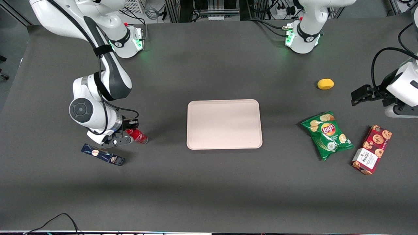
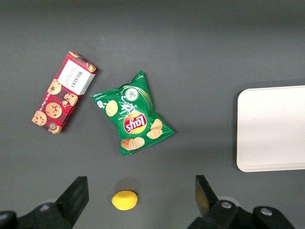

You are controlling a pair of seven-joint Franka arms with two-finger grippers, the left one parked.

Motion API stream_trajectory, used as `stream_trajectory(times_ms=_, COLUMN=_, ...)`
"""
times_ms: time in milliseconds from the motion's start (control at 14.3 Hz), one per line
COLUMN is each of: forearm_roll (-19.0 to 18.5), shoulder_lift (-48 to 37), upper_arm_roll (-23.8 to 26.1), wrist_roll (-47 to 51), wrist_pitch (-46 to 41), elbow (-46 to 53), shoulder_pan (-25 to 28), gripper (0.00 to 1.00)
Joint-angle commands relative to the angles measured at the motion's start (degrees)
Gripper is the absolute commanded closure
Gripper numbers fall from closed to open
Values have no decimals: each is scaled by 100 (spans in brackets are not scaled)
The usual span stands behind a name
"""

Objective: Place coke bottle on tray
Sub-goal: 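Lift the bottle and carry it toward the white tray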

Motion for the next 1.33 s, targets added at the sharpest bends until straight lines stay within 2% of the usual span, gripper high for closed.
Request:
stream_trajectory(times_ms=0, forearm_roll=-76, shoulder_lift=-206, upper_arm_roll=18, wrist_roll=-16, wrist_pitch=-376, elbow=360, shoulder_pan=24, gripper=100)
stream_trajectory(times_ms=488, forearm_roll=20, shoulder_lift=-644, upper_arm_roll=52, wrist_roll=-16, wrist_pitch=-2503, elbow=2224, shoulder_pan=23, gripper=100)
stream_trajectory(times_ms=698, forearm_roll=108, shoulder_lift=-1101, upper_arm_roll=97, wrist_roll=2, wrist_pitch=-2786, elbow=2383, shoulder_pan=41, gripper=100)
stream_trajectory(times_ms=907, forearm_roll=144, shoulder_lift=-1173, upper_arm_roll=158, wrist_roll=37, wrist_pitch=-2927, elbow=2454, shoulder_pan=41, gripper=100)
stream_trajectory(times_ms=1047, forearm_roll=354, shoulder_lift=-1147, upper_arm_roll=499, wrist_roll=334, wrist_pitch=-2910, elbow=2497, shoulder_pan=41, gripper=100)
stream_trajectory(times_ms=1256, forearm_roll=346, shoulder_lift=-945, upper_arm_roll=1123, wrist_roll=1327, wrist_pitch=-2822, elbow=2620, shoulder_pan=50, gripper=100)
